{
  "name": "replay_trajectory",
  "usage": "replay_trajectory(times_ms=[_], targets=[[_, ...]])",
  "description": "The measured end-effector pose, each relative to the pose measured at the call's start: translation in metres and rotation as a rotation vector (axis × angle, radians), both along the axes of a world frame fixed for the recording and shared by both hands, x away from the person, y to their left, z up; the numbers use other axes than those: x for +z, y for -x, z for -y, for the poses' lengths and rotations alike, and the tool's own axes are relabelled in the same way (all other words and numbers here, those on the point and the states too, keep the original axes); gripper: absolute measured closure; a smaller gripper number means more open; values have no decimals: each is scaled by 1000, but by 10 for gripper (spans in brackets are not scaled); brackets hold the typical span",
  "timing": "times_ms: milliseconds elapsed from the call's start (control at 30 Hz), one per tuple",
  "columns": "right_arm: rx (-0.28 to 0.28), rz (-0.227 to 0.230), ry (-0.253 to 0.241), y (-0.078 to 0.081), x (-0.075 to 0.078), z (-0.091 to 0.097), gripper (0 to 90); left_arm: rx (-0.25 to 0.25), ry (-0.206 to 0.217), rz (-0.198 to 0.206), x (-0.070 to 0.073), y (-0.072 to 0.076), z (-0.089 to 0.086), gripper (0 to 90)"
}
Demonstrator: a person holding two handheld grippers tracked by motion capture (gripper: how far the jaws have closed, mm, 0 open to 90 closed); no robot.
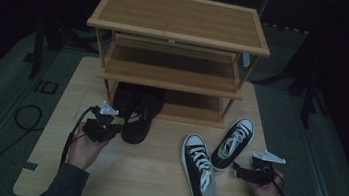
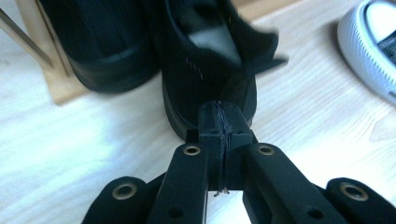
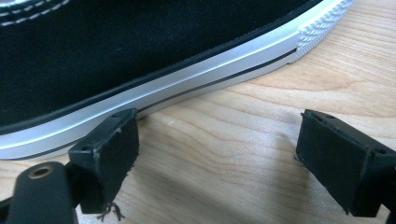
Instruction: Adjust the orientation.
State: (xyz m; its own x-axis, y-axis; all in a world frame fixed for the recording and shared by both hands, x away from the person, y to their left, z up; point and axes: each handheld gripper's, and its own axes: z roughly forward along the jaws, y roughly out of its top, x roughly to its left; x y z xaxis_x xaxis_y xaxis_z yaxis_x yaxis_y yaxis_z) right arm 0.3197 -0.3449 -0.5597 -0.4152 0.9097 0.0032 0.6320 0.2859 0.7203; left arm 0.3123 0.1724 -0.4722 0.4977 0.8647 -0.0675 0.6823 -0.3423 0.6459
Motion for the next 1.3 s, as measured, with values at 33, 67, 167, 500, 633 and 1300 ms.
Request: replay_trajectory(times_ms=[33, 67, 167, 500, 633, 1300], targets=[[0, 0, 0, 0, 0, 0, 130, 0, 0, 0, 0, 0, 0, 894], [0, 0, 0, 0, 0, 0, 130, -9, -5, -16, -7, 0, 3, 894], [0, 0, 0, 0, 0, 0, 130, -26, -22, -38, -17, -1, 8, 894], [0, 0, 0, 0, 0, 0, 130, -32, -69, -79, -36, -9, 19, 896], [0, 0, 0, 0, 0, 0, 130, -28, -56, -80, -37, -12, 19, 897], [0, 0, 0, 0, 0, 0, 130, 6, -13, -32, -29, -24, 30, 896]])
